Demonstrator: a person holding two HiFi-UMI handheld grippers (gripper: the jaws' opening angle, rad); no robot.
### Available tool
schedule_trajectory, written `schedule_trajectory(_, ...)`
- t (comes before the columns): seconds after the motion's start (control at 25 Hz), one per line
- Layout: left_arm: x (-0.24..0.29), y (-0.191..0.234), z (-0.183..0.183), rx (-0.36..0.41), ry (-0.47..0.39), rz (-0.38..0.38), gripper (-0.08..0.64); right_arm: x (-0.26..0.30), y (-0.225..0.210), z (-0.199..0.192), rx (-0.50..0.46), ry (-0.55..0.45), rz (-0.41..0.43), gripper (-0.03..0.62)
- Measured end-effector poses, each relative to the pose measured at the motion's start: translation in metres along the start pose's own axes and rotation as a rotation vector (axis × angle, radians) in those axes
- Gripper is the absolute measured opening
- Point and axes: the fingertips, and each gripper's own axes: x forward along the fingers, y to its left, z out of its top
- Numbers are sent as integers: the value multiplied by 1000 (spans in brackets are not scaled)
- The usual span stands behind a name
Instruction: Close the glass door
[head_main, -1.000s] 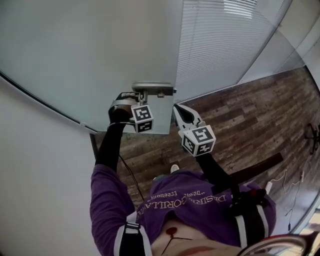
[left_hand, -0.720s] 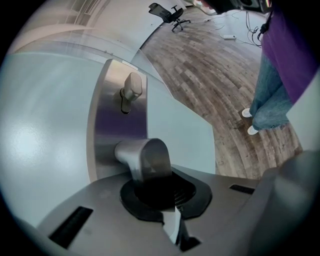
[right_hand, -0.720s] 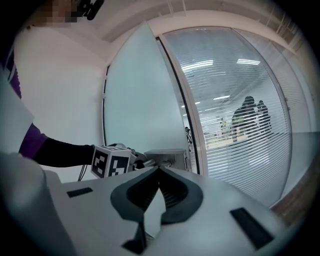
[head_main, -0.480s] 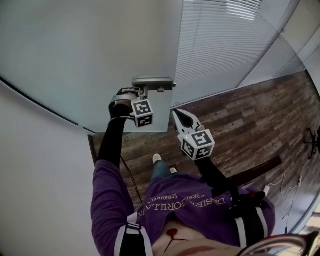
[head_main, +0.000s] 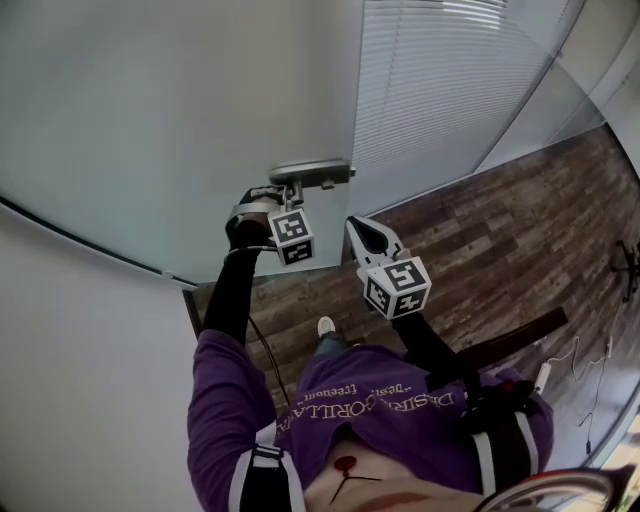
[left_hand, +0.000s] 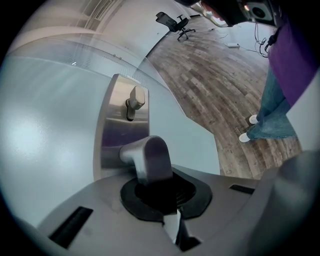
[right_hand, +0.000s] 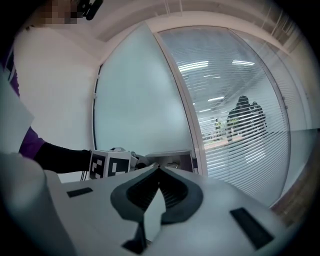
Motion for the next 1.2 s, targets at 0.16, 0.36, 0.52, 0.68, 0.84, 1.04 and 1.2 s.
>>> schedule_trajectory(0.16, 6, 8, 1, -2, -15, 9, 0, 14, 0, 4, -3, -6, -2, -11)
schedule_trajectory(0.36, 11, 13, 2, -12, -37, 9, 0, 28, 3, 5, -2, -12, -9, -11)
schedule_trajectory(0.52, 15, 20, 3, -26, -45, 13, 0, 39, 3, 7, -3, -17, -17, -11)
schedule_trajectory(0.68, 26, 37, 4, -36, -47, 11, 0, 54, -7, 17, 4, -16, -42, -11)
schedule_trajectory(0.84, 35, 52, 3, -55, -48, 10, 0, 67, -14, 22, 3, -10, -65, -11)
schedule_trajectory(1.04, 34, 54, 4, -73, -55, 20, 0, 66, -10, 23, -6, -18, -82, -11)
schedule_trajectory(1.2, 36, 55, 4, -85, -63, 25, 0, 66, -6, 17, -4, -14, -90, -11)
